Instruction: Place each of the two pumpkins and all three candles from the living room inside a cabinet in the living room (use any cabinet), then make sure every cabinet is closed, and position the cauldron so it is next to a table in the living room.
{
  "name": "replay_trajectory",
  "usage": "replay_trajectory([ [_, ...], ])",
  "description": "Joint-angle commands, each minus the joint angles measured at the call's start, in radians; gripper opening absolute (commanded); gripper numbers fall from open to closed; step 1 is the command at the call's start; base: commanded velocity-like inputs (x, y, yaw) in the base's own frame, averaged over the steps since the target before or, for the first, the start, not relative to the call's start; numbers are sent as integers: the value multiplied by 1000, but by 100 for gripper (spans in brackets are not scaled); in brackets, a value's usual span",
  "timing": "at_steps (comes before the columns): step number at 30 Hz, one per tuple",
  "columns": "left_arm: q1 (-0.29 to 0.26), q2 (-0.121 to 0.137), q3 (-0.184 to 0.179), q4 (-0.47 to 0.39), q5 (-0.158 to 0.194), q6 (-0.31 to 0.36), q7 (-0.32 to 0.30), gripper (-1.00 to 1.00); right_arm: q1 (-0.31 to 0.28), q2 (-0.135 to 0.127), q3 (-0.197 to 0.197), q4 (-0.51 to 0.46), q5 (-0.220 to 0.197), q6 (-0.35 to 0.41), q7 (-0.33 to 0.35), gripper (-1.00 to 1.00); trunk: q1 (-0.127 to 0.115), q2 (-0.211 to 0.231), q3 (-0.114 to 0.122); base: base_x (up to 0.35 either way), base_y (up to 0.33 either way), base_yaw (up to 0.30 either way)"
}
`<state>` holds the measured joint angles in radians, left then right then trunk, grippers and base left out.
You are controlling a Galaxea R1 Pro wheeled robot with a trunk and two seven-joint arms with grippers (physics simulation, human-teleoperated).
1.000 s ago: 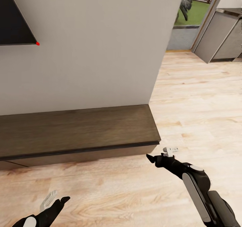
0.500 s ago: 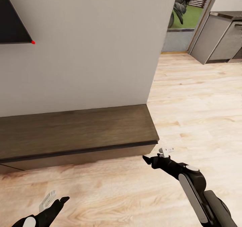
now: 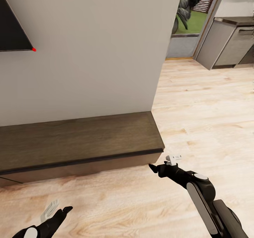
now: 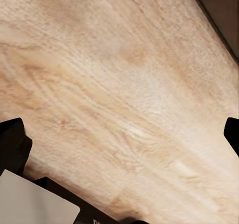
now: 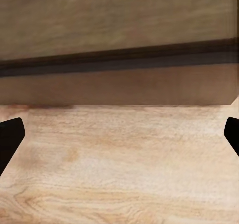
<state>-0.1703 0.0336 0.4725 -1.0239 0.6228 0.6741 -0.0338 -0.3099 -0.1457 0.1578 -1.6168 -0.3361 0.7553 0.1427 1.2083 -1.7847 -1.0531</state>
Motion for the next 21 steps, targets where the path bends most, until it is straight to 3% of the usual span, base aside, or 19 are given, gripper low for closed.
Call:
replay_trajectory([
  [1, 0, 0, 0, 0, 0, 0, 0, 100, 0, 0, 0, 0, 0, 0, 0, 100, 0, 0, 2, 0, 0, -60],
  [21, 1, -2, -2, 4, -5, -10, 4, 100, 1, 0, 2, 0, 0, -1, -1, 100, 0, 0, 35, 0, 0, -14],
])
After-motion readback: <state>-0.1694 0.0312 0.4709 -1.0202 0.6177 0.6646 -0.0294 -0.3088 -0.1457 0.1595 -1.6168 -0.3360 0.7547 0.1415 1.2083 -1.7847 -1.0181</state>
